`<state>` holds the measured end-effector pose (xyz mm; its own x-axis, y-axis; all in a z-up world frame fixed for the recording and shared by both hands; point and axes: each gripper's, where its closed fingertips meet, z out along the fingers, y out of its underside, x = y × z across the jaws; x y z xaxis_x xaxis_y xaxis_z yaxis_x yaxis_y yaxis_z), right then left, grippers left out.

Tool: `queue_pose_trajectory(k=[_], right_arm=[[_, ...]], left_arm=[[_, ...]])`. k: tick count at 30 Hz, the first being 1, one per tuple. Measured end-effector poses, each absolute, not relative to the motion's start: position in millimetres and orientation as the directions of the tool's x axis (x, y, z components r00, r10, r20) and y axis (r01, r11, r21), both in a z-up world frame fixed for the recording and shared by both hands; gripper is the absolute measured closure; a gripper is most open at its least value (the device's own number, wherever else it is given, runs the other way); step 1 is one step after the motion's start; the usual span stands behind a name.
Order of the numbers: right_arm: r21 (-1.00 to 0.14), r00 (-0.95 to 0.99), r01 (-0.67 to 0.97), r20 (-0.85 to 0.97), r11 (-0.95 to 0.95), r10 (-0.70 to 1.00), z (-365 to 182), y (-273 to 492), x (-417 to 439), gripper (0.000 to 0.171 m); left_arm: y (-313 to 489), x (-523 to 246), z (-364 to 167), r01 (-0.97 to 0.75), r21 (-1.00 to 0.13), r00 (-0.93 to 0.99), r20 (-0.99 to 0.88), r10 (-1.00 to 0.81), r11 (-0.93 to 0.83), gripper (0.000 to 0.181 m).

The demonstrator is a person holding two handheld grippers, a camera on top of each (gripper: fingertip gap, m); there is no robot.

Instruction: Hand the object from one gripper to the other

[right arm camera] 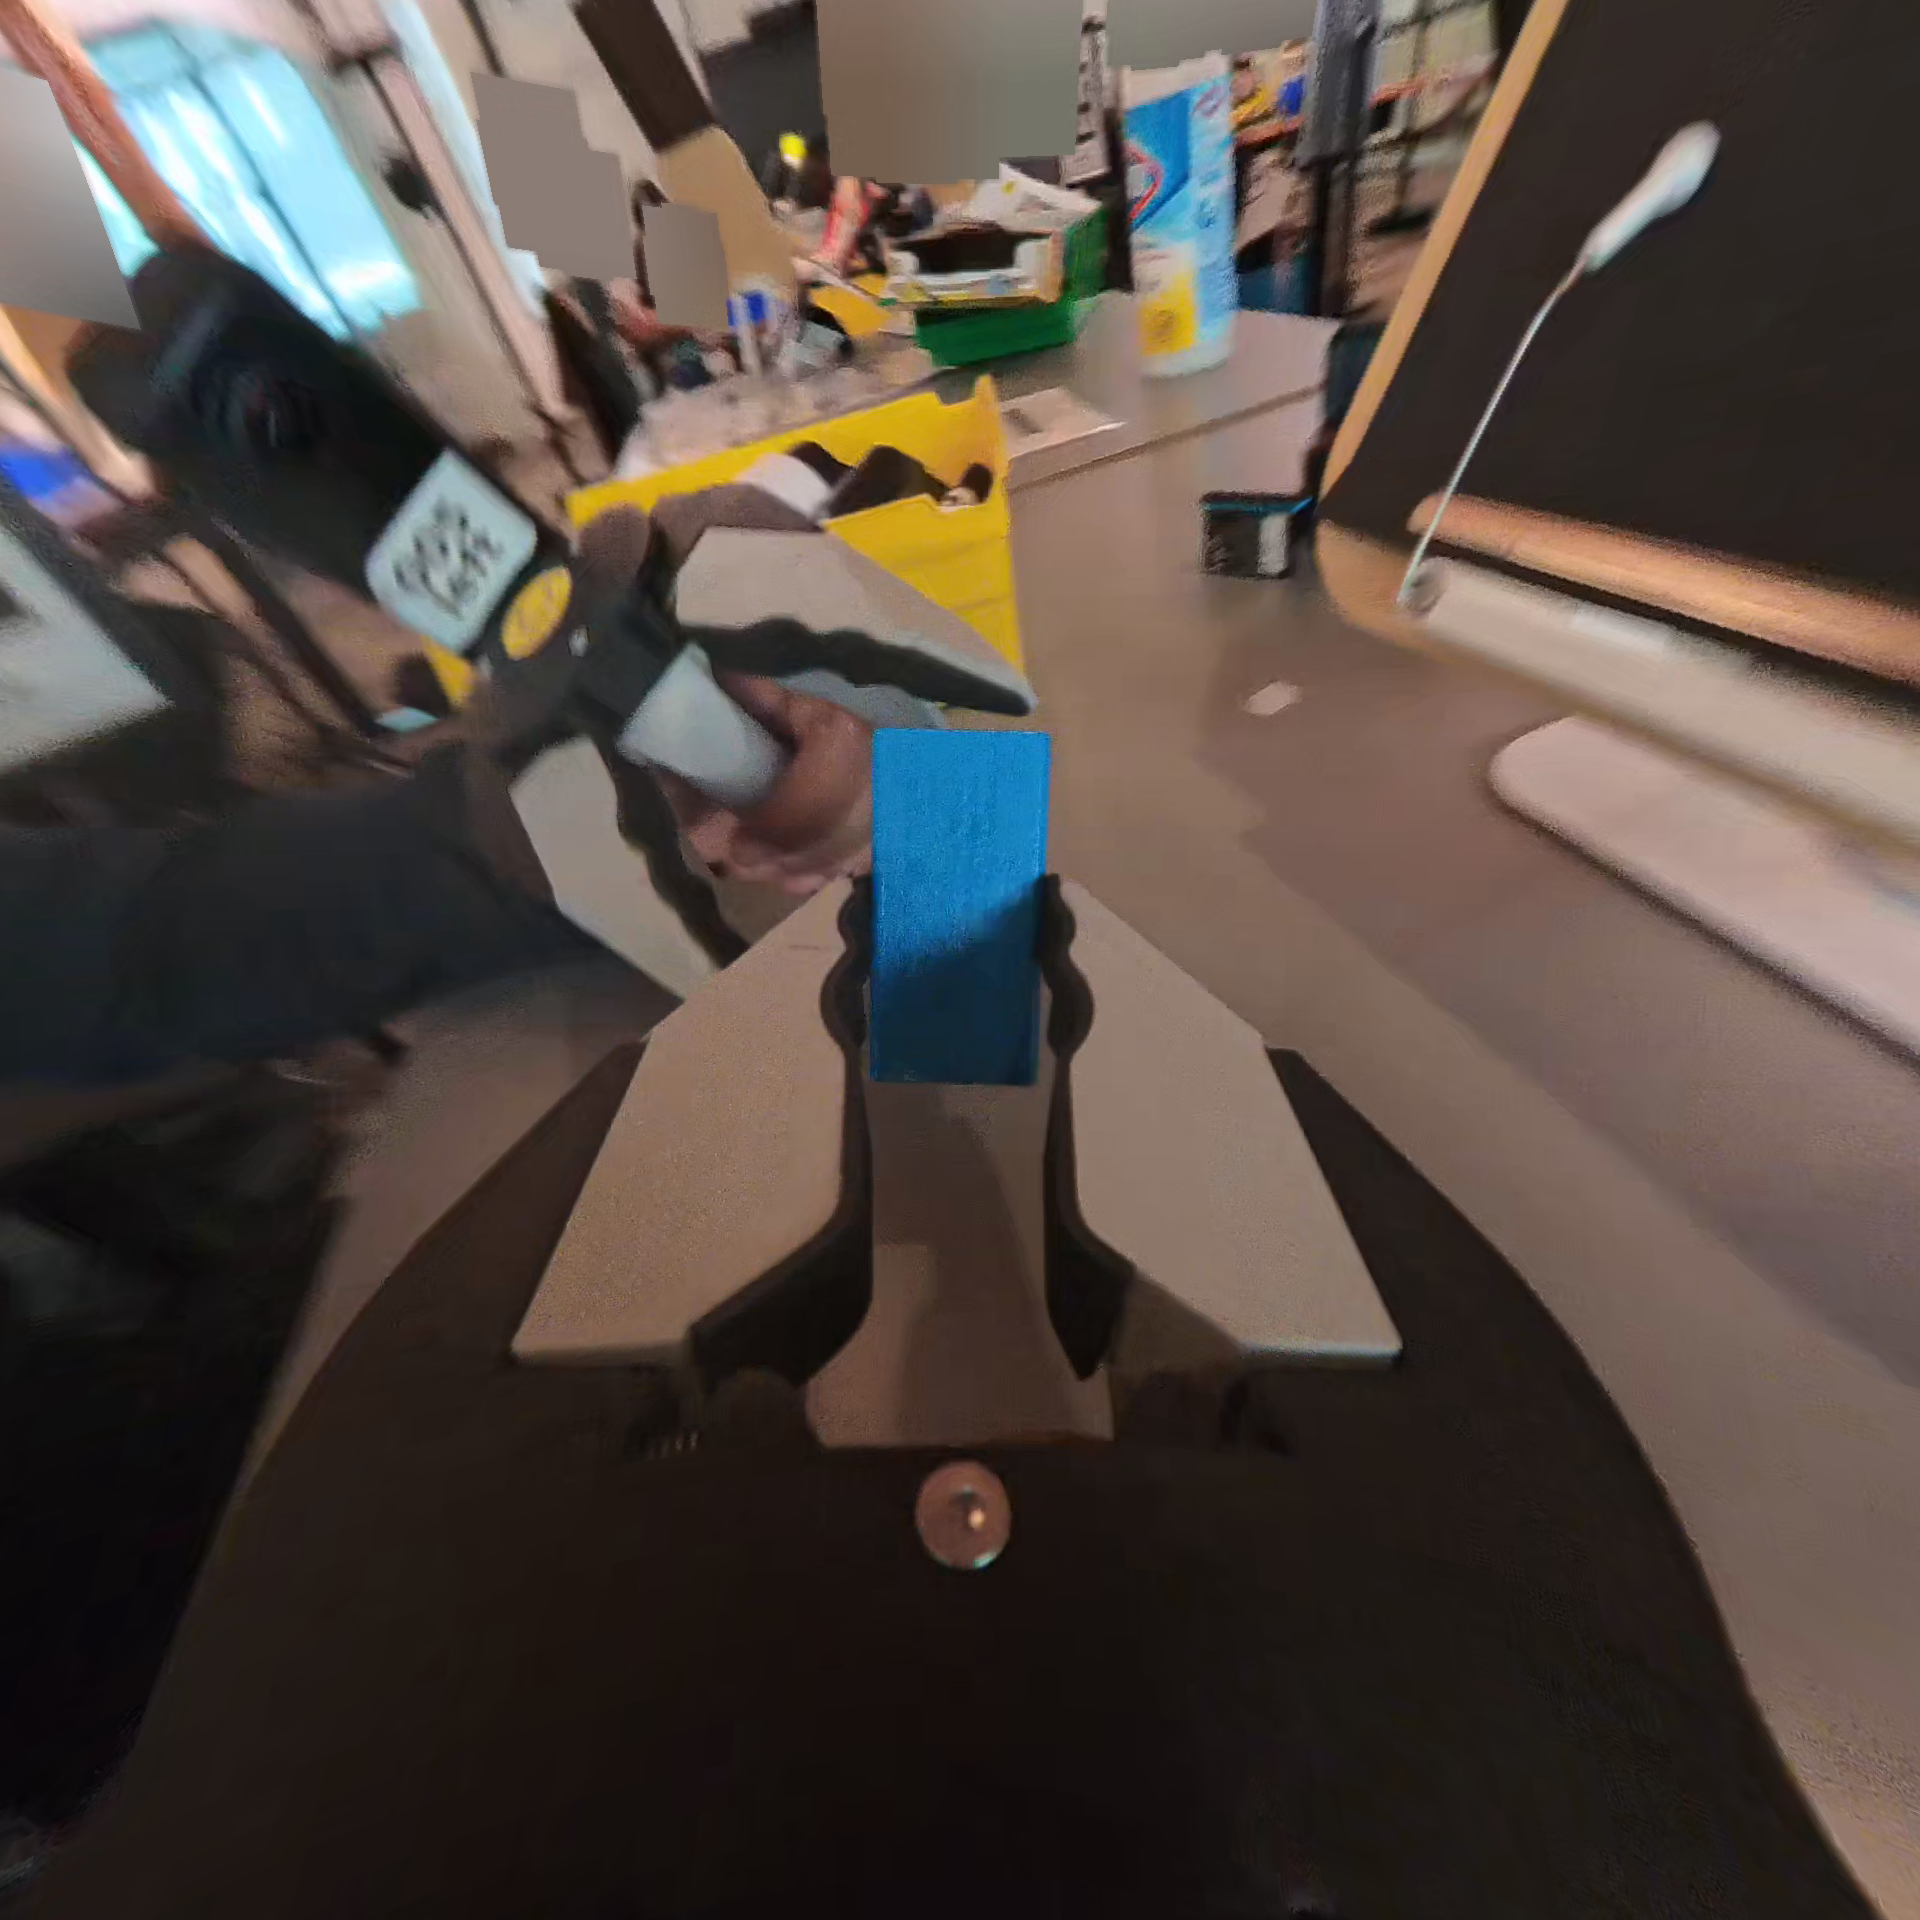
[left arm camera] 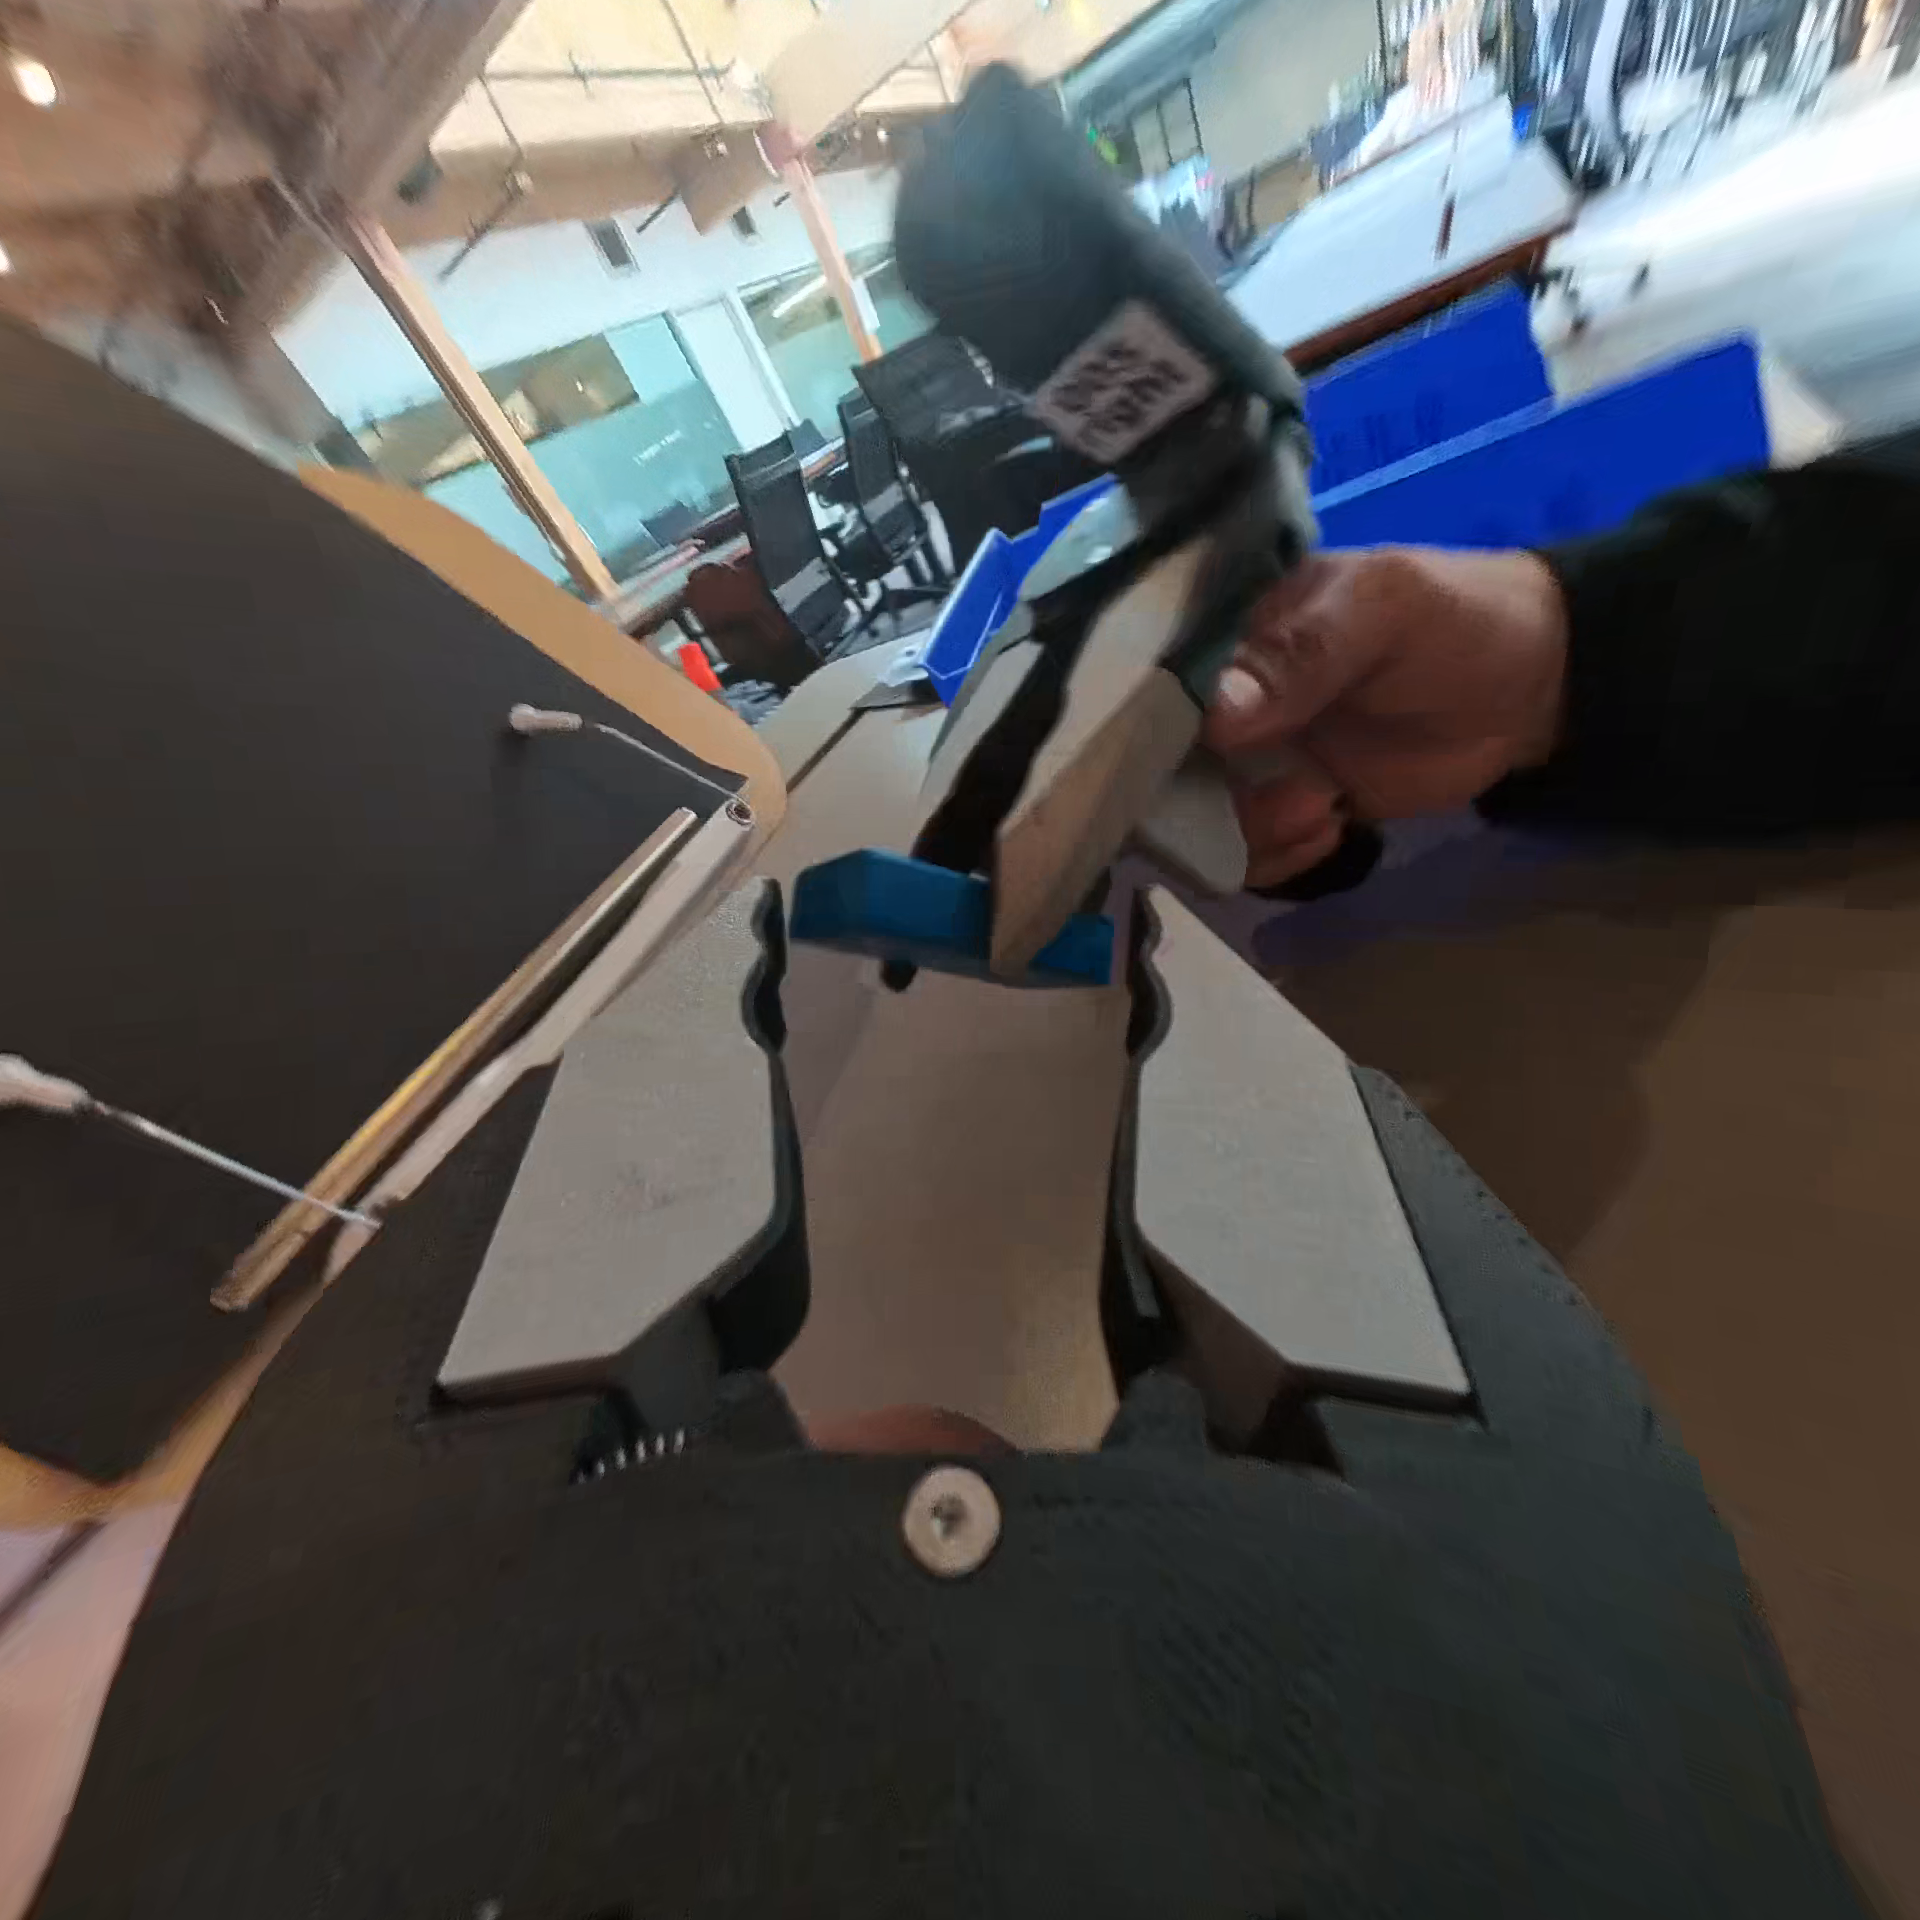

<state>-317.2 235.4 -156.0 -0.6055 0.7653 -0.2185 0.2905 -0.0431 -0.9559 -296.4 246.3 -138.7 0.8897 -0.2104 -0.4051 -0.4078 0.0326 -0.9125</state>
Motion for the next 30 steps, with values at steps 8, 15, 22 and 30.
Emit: queue_pose_trajectory(k=[8, 15, 22, 30], right_arm=[[-0.872, -0.371, 0.092, 0.419, 0.481, 0.829, -151.7, 251.0, -322.4, 0.142], [-0.744, -0.371, 0.139, 0.573, 0.654, 0.731, -177.1, 240.9, -328.5, 0.142], [-0.719, -0.358, 0.134, 0.606, 0.682, 0.710, -180.9, 237.1, -330.5, 0.137], [-0.934, -0.475, 0.275, 0.075, 0.229, 0.877, -177.8, 242.0, -328.3, 0.113]], left_arm=[[244.4, -322.3, -140.8, 0.161, -0.981, 0.934, 0.187, -0.305, -0.110, 0.126], [244.5, -307.7, -159.8, 0.244, -0.932, 0.863, 0.335, -0.379, -0.268, 0.135], [249.2, -316.7, -173.8, 0.060, -0.957, 0.932, 0.156, -0.327, -0.285, 0.168], [248.4, -366.1, -167.2, -0.785, -0.580, 0.595, -0.804, -0.002, -0.219, 0.167]])
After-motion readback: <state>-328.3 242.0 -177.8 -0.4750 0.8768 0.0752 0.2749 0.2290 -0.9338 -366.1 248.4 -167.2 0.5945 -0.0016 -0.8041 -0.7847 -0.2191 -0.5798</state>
